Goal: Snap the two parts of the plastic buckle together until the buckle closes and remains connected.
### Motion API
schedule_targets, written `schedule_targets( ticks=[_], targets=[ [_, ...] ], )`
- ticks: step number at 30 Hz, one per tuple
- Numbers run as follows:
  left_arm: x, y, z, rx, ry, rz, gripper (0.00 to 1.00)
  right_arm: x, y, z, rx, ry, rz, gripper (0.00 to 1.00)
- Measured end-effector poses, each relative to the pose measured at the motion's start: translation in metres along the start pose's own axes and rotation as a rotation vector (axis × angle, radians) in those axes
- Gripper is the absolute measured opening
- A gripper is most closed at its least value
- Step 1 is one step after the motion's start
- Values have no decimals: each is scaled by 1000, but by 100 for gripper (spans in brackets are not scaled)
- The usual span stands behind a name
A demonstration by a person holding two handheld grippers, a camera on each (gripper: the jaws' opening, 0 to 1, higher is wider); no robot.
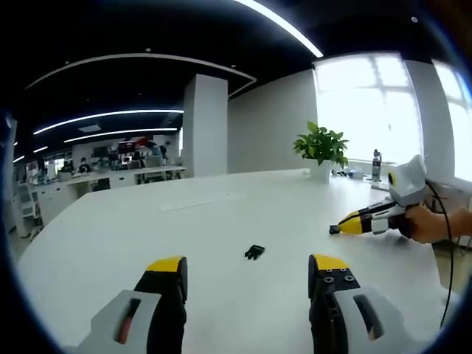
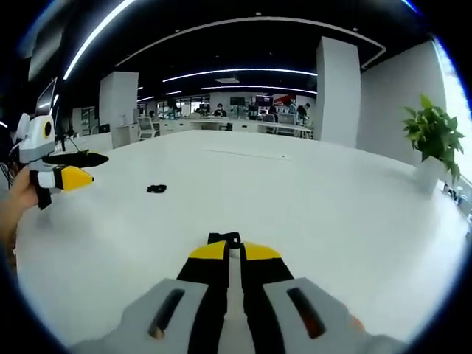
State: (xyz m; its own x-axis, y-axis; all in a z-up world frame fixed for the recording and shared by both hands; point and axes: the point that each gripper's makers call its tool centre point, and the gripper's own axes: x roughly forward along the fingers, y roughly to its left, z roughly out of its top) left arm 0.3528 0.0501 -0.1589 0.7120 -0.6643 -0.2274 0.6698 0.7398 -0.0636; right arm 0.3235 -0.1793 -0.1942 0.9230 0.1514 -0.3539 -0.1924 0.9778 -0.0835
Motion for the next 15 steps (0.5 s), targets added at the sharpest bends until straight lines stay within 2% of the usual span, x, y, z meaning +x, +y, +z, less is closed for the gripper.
schedule_targets(
  ticks=[7, 10, 13, 15],
  targets=[
    [0, -1, 1, -5, -5, -3, 67, 0, -9, -5, 14, 16, -50, 5],
    [-1, -3, 1, -3, -6, -5, 67, 0, -16, -5, 25, 13, -92, 5],
    [-2, -3, 3, -2, -9, -5, 67, 0, -13, -9, 27, 36, -92, 5],
    [-3, -3, 3, -1, -10, -7, 67, -2, -11, -9, 19, 36, -99, 11]
  ],
)
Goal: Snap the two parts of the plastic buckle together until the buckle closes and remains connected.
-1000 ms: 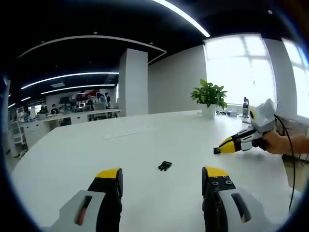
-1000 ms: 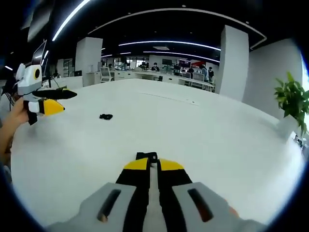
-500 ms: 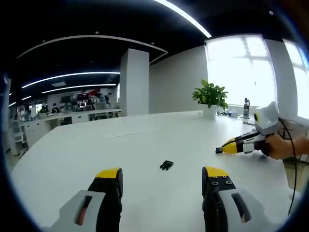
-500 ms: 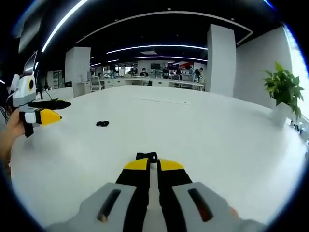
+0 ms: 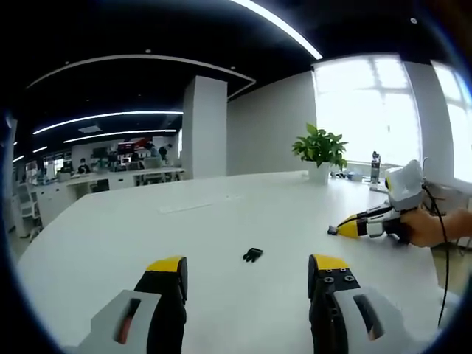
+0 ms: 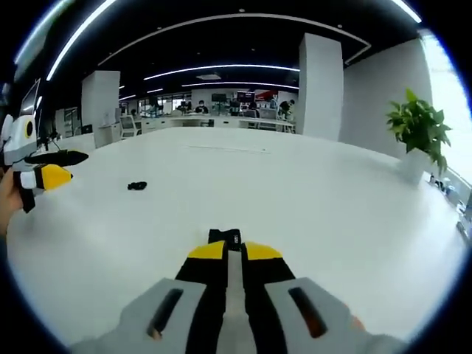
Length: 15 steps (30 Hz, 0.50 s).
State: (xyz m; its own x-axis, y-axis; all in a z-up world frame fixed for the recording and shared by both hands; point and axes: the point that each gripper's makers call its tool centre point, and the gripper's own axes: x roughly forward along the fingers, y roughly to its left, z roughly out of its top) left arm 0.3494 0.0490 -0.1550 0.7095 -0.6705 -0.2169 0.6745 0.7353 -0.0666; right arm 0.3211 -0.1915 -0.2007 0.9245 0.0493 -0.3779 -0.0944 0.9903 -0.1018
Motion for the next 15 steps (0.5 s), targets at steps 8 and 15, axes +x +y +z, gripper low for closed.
schedule_targets(
  ticks=[8, 15],
  targets=[
    [-1, -2, 1, 10, 0, -2, 67, -3, -5, -2, -8, 24, -25, 31],
    [-2, -2, 3, 17, 5, 4, 68, -5, -9, 0, -2, 9, -19, 35]
  ],
)
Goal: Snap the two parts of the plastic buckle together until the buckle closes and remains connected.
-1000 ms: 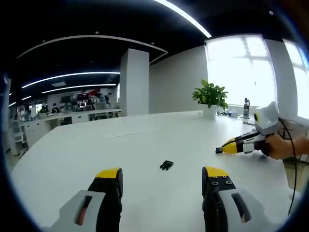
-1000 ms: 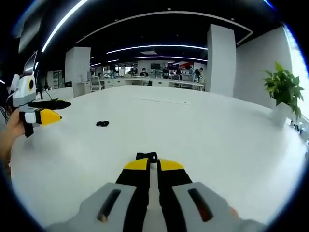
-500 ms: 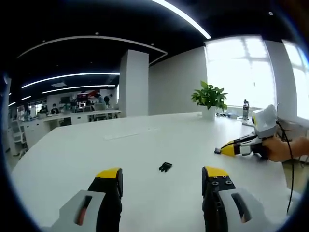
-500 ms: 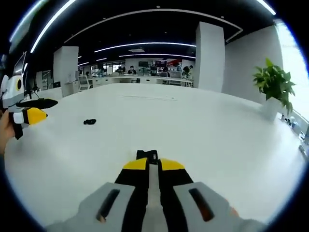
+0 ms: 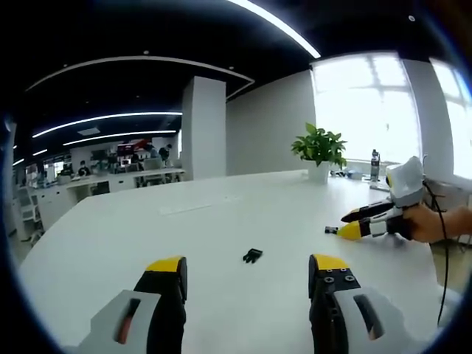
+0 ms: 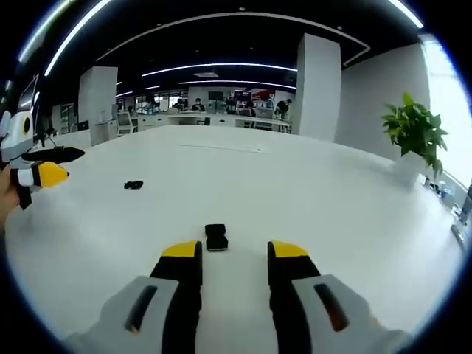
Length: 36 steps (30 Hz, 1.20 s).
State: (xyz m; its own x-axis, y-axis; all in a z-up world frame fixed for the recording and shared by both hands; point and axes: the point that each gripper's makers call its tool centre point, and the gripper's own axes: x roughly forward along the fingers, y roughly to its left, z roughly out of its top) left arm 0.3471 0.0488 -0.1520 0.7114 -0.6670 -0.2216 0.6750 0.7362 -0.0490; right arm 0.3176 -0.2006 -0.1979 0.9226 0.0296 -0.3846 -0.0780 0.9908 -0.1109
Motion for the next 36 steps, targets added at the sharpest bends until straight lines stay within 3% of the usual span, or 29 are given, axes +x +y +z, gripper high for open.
schedule_targets(
  ticks=[7, 11, 20, 36],
  targets=[
    [9, 3, -3, 12, 20, -19, 68, 2, 0, 5, 1, -21, 51, 38],
    [16, 5, -3, 20, 37, -40, 68, 5, 6, 8, -59, -29, 108, 42],
    [16, 3, 14, 44, 13, -68, 68, 10, 14, 17, -68, -47, 183, 42],
    [39, 11, 7, 57, 34, -130, 68, 13, 9, 20, -95, -74, 212, 41]
  ],
)
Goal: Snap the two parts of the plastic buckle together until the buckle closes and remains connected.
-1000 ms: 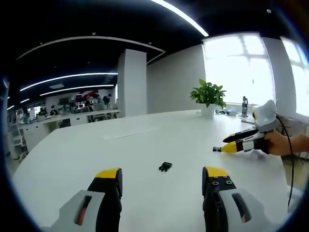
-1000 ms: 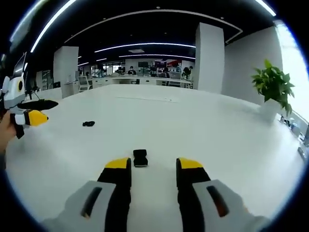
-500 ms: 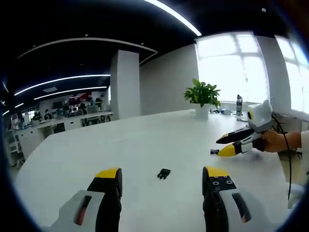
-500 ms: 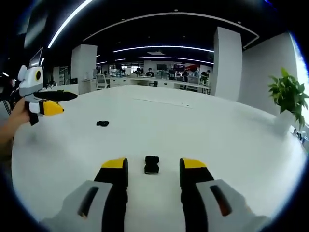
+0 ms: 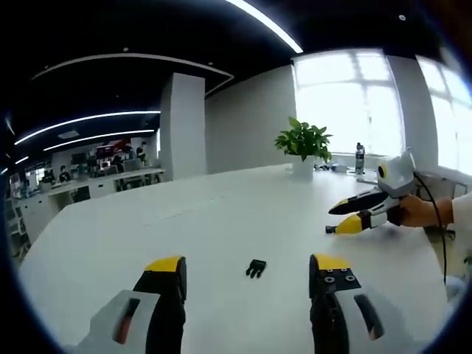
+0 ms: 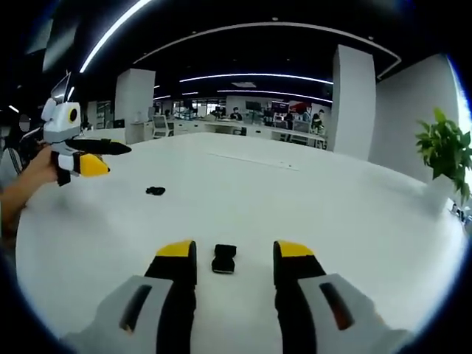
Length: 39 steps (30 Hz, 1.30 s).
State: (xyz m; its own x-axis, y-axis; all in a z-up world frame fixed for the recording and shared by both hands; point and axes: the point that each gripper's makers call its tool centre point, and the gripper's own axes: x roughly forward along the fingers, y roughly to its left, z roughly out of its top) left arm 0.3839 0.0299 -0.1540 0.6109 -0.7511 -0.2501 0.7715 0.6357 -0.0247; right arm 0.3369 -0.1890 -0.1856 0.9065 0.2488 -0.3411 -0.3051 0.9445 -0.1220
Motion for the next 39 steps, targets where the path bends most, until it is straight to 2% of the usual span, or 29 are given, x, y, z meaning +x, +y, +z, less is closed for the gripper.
schedule_targets(
  ticks=[4, 8, 12, 21, 26, 33, 37, 39],
  targets=[
    [6, -1, 0, 18, 3, -20, 67, -1, 1, 0, -3, -4, 7, 41],
    [15, -5, -6, 71, 35, -48, 67, -3, 3, -1, -14, -7, 13, 40],
    [20, -7, -13, 106, 61, -48, 68, -2, 4, -5, -14, 4, 21, 39],
    [29, -6, -23, 120, 105, -55, 66, -4, 9, -9, 0, 8, 39, 37],
    [35, -8, -23, 120, 114, -74, 56, -5, 15, -9, 9, 10, 58, 36],
    [43, -12, -24, 86, 127, -85, 51, -6, 16, -7, 11, 11, 69, 35],
    [47, -12, -27, 80, 150, -97, 38, -7, 19, -6, 5, 8, 75, 33],
    [49, -12, -31, 58, 168, -100, 35, -8, 21, -5, 3, 8, 79, 32]
  ],
)
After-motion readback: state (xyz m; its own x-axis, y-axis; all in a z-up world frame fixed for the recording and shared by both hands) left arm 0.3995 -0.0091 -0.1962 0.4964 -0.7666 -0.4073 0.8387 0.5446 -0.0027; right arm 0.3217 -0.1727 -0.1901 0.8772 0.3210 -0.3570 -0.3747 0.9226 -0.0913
